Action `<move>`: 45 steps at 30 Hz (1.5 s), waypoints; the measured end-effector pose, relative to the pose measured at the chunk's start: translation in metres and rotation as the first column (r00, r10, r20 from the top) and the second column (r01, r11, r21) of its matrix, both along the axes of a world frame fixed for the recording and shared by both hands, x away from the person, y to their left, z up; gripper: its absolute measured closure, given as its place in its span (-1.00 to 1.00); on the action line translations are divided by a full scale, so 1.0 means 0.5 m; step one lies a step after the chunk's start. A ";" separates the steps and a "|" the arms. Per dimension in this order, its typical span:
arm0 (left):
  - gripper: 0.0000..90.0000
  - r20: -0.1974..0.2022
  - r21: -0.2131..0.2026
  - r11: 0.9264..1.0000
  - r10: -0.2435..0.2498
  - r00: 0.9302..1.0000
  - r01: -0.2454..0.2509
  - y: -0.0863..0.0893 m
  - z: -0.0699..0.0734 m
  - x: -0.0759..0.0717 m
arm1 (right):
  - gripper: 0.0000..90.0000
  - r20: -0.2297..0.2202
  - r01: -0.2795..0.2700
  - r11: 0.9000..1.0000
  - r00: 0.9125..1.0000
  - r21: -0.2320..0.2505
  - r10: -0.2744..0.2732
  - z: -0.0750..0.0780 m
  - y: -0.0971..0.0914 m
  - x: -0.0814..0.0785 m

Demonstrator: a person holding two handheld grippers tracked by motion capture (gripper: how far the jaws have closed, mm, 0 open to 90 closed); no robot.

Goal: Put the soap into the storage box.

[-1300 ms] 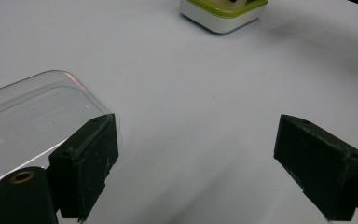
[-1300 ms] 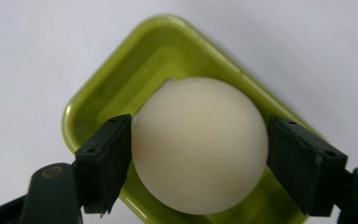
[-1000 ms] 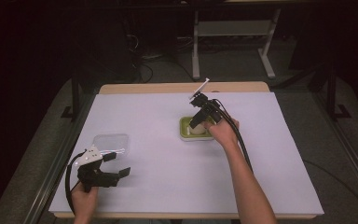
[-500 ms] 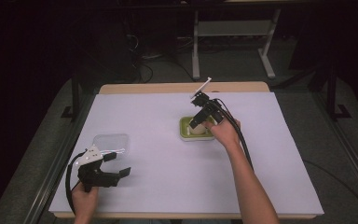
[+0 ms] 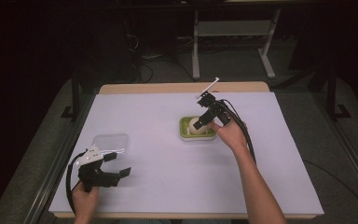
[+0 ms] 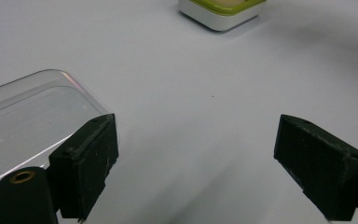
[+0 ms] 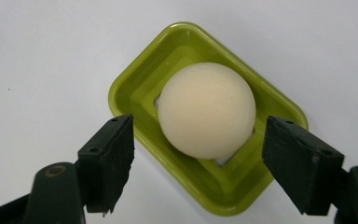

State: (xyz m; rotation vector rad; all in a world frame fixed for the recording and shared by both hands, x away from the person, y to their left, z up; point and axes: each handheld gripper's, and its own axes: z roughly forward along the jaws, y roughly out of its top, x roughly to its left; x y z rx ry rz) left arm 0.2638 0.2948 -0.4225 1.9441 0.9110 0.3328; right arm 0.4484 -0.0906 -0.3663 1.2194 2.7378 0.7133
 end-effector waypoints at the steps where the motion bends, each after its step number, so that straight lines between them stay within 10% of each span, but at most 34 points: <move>1: -0.71 0.000 0.000 1.000 0.000 1.000 0.000 0.000 0.000 0.000 | -0.46 0.001 -0.002 1.000 1.000 -0.001 0.002 0.002 -0.002 -0.003; 45: -0.71 0.000 0.013 1.000 0.000 1.000 0.000 -0.005 -0.003 0.001 | -0.48 0.035 0.003 0.994 0.999 0.106 -0.007 0.014 -0.118 -0.118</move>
